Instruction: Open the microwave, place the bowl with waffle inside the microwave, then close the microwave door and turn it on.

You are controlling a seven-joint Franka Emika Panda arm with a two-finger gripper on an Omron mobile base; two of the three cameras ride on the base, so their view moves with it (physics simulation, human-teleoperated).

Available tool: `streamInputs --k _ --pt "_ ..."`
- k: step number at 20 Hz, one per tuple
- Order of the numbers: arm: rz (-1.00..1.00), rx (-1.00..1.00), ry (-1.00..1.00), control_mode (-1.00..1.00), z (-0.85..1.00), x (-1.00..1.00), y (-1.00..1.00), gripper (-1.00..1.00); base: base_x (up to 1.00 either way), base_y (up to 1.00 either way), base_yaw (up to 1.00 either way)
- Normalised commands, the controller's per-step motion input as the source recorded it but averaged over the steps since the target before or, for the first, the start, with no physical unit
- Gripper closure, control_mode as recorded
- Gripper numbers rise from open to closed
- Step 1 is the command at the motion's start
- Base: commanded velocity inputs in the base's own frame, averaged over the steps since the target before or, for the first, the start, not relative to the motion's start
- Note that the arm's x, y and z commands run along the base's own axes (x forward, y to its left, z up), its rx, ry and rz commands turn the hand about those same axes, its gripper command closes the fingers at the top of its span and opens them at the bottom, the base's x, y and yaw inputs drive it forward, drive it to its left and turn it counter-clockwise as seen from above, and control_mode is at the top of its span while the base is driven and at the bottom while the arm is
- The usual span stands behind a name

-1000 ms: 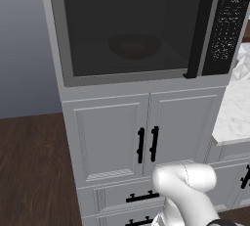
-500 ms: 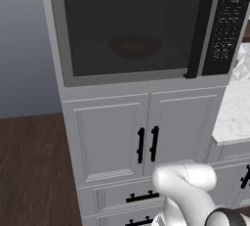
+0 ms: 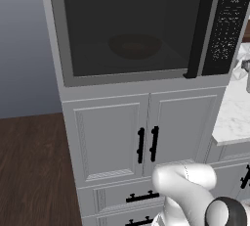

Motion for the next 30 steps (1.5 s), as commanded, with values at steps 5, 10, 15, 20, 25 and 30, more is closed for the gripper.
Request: streamInputs --k 5,10,15,20,25,30 --pt "0.0 0.0 0.0 -1.0 0.0 0.34 0.0 1.0 0.0 0.0 0.0" --pt "0.0 0.0 0.0 -1.0 -0.03 0.32 0.0 1.0 0.0 0.0 0.0" --pt "0.0 0.0 0.0 -1.0 -0.13 0.29 -0.03 1.0 0.0 0.0 0.0" --pt "0.0 0.0 0.0 -1.0 -0.12 0.25 -0.1 1.0 0.0 0.0 0.0" --pt "0.0 0.0 0.0 -1.0 -0.01 0.25 -0.11 1.0 0.0 0.0 0.0" --pt "0.0 0.01 0.0 -1.0 -0.04 0.32 -0.13 1.0 0.0 0.0 0.0"
